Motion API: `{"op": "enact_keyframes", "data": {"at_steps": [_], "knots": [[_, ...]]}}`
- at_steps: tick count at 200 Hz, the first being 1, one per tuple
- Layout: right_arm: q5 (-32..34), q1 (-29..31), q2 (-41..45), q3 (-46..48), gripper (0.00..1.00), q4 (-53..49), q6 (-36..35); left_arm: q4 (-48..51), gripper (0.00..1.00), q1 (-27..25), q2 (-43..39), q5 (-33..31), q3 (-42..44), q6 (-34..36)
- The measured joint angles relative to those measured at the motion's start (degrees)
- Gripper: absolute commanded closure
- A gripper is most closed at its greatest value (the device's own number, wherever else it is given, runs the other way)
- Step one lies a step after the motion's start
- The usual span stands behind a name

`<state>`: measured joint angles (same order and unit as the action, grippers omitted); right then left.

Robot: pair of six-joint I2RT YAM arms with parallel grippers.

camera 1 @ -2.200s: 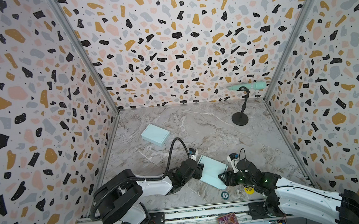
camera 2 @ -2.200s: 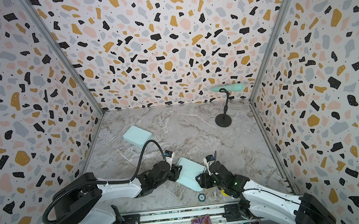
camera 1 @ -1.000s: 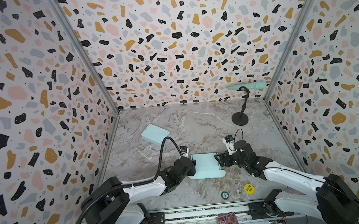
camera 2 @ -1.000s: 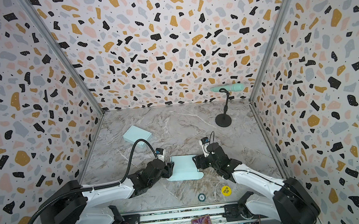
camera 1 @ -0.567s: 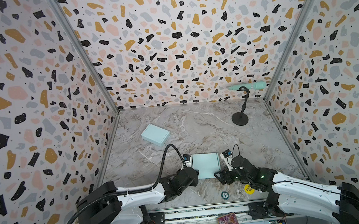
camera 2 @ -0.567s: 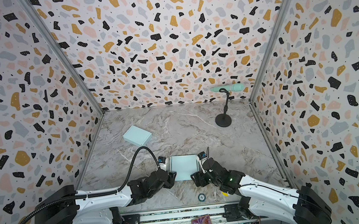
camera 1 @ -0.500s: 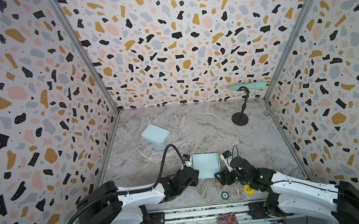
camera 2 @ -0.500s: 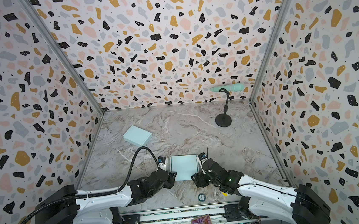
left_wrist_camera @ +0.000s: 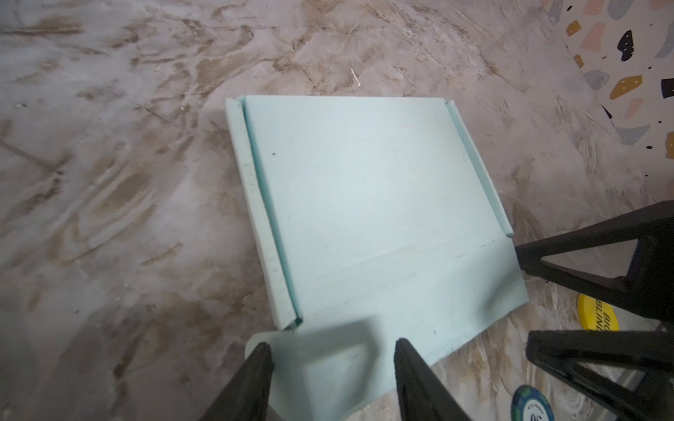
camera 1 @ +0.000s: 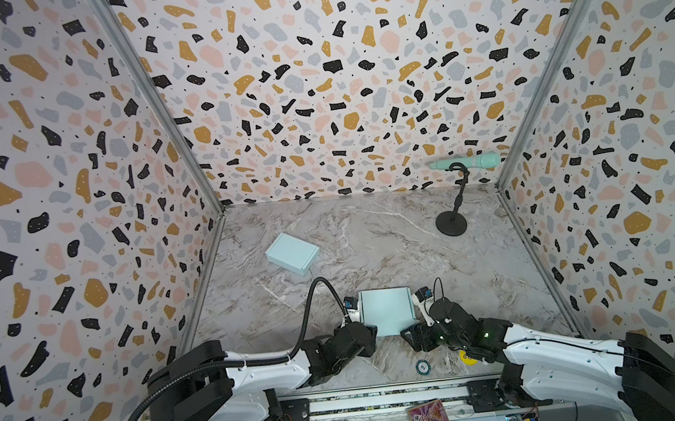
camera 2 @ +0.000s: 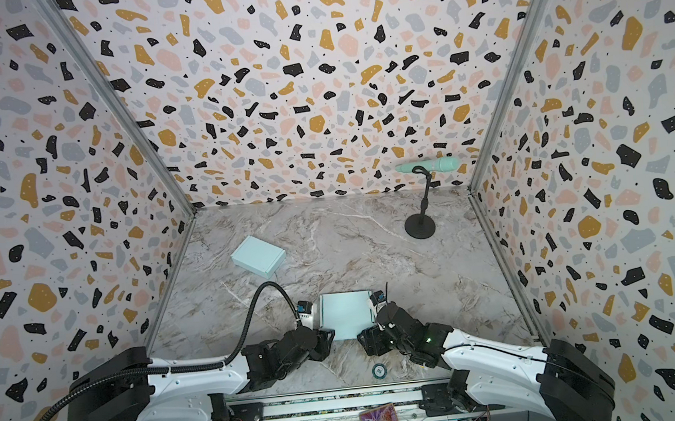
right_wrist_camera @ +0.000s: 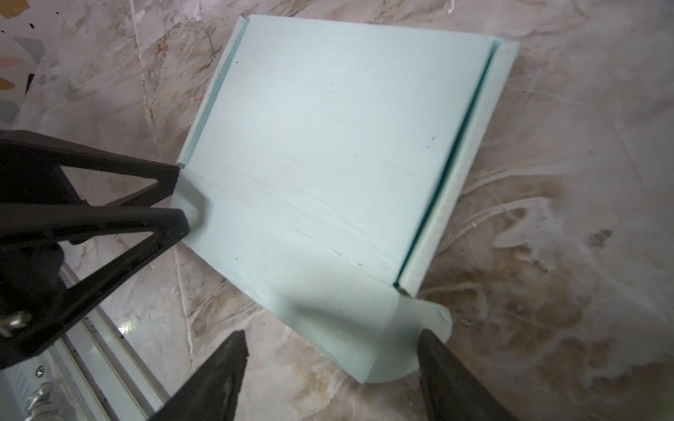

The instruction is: Fold the paper box

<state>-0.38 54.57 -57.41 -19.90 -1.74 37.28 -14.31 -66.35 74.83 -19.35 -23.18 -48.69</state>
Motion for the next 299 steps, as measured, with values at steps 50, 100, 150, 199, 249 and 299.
{"op": "enact_keyframes", "data": {"at_steps": [50,100,150,199,249,299], "knots": [[-0.48,0.46,-1.55,0.26,0.27,2.27,1.11,-1.68,0.47,-0.59,0.90,0.11,0.04,-0.76],[-1.55,0.81,-2.05,0.50,0.27,4.22,2.56,-2.60,0.49,-0.92,1.03,0.20,0.63,-1.53],[-0.17,0.87,-2.75,1.22,0.31,4.87,2.64,-4.81,0.53,-0.96,2.10,0.17,1.27,-2.95],[2.60,0.92,-5.75,1.22,0.42,5.60,1.81,-6.67,0.56,-0.96,4.17,-0.13,1.57,-3.02],[4.20,0.48,-6.05,1.07,0.43,5.66,0.28,-7.61,0.43,0.42,1.20,1.11,3.45,-2.97],[4.33,-0.96,-6.01,0.98,0.43,5.68,-1.18,-3.56,0.43,5.22,-9.31,2.32,4.92,-0.15]]}}
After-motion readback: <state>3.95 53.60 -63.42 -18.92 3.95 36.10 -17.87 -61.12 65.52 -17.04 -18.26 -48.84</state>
